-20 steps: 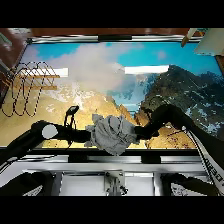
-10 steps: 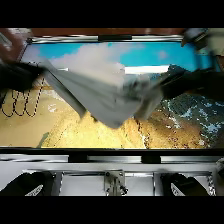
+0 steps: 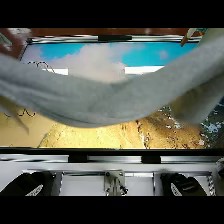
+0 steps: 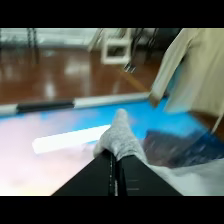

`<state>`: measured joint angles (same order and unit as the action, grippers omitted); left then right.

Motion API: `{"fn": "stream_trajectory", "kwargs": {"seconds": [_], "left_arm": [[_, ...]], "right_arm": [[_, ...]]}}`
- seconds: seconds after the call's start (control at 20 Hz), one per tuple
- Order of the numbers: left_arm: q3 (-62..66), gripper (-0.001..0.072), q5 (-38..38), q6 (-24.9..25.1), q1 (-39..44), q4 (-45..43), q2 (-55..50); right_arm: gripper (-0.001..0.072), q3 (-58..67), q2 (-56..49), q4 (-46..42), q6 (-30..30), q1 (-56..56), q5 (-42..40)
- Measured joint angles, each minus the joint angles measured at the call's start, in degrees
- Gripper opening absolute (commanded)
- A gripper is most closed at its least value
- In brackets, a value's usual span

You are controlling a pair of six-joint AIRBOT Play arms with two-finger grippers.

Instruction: Fold the shirts.

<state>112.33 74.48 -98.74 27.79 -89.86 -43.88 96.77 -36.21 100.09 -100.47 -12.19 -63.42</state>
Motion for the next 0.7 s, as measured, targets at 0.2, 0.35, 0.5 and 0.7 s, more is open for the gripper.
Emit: {"fn": "stream_trajectory", "kwargs": {"seconds": [0.2, 0.35, 0.5, 0.7], "left_arm": [[-4.5, 0.0031, 10.7, 0.4, 0.0, -5.7, -0.1], [-13.4, 0.0030, 14.6, 0.3, 0.0, -6.7, -0.2], [-26.6, 0.0029, 15.6, -1.9, 0.0, -7.3, -0.2], [-46.3, 0.0030, 8.7, -5.4, 0.0, -7.1, -1.3]], "right_arm": [[0.0062, 0.4, -1.8, -7.8, 0.9, 0.0, -2.3], [0.0062, 0.4, -7.5, -11.0, 1.1, 0.0, -2.3], [0.0063, 0.4, -17.3, -12.6, 1.2, 0.0, -2.3], [0.0063, 0.4, -35.2, -12.5, 3.9, 0.0, 0.5]]}}
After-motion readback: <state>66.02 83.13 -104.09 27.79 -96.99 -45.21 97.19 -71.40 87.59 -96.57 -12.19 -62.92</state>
